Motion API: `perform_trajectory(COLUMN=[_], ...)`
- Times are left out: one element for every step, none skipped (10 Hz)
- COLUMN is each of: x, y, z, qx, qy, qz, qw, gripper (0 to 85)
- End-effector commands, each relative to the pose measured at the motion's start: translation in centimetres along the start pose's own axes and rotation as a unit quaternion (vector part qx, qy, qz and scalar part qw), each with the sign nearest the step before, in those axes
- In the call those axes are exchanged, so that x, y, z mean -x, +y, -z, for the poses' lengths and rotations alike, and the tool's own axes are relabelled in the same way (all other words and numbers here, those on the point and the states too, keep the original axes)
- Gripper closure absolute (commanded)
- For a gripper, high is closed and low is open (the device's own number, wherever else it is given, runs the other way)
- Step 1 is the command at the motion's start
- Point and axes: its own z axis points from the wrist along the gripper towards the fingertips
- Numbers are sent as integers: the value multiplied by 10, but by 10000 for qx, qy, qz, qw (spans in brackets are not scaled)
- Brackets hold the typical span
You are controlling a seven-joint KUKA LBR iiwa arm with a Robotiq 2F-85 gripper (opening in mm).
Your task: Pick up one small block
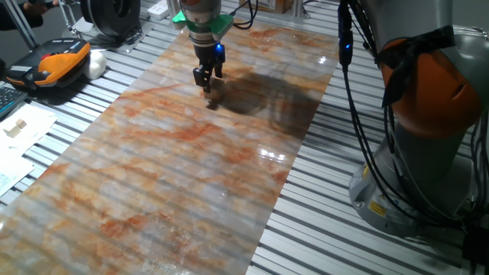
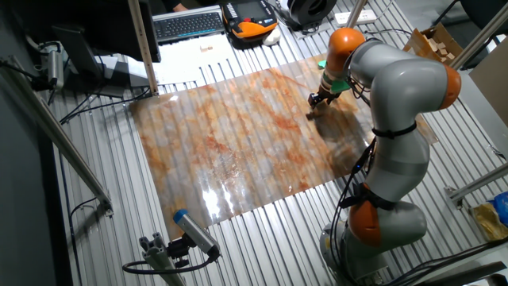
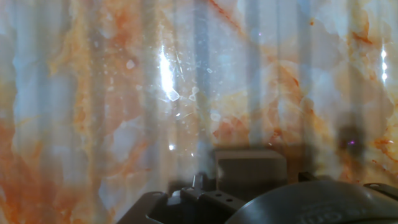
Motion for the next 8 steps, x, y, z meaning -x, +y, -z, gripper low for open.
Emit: perform_trajectory(x=[1, 1, 1, 1, 1, 0, -1, -3], y=[0, 0, -1, 0, 0, -1, -1, -2], z=[-2, -3, -3, -3, -4, -4, -5, -7], qx=[-1, 0, 15, 16, 16, 8, 1, 1], qy=[9, 16, 16, 24, 31, 39, 24, 9], qz=[40, 86, 124, 147, 155, 156, 163, 170], qw=[10000, 10000, 9999, 9999, 9999, 9999, 9999, 9999], gripper=[170, 170, 170, 170, 170, 170, 170, 170])
